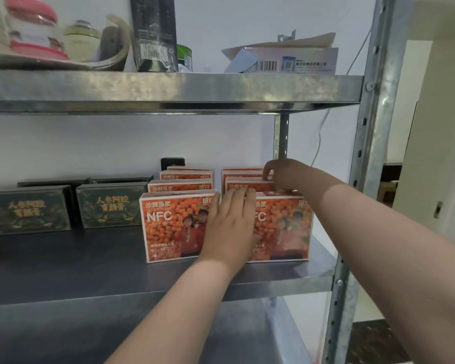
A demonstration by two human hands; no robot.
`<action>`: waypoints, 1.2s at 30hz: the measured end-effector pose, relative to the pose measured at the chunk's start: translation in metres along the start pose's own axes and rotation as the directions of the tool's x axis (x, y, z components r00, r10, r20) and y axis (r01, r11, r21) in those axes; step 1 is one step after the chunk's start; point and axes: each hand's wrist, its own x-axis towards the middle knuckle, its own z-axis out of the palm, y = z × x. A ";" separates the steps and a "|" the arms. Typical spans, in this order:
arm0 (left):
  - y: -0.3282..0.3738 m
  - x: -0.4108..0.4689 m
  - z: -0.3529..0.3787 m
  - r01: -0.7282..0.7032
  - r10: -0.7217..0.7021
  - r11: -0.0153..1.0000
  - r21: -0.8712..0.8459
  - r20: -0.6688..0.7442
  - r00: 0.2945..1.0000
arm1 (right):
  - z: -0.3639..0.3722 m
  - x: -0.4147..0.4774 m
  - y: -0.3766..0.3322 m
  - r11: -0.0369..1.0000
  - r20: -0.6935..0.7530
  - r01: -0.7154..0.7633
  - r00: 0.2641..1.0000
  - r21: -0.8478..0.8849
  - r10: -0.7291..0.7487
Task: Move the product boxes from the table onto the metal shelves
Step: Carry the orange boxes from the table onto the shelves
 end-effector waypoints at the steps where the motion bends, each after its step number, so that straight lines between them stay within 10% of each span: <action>1: 0.000 0.002 0.001 0.001 -0.001 1.000 0.013 -0.001 1.000 | 0.001 0.003 0.001 1.000 -0.007 -0.007 1.000 0.019 0.007; 12: -0.002 0.016 0.016 0.051 -0.053 0.995 0.088 0.015 0.998 | 0.005 0.001 -0.008 0.995 -0.071 0.031 0.997 0.094 -0.024; 19: -0.044 0.000 -0.005 0.138 -0.134 0.989 0.051 -0.075 0.988 | 0.040 -0.046 -0.009 0.942 -0.557 0.235 0.828 0.238 -0.066; 36: -0.102 -0.024 -0.022 0.166 -0.168 0.978 0.126 0.001 0.986 | 0.082 -0.058 -0.044 0.978 -0.603 0.198 0.788 0.062 -0.121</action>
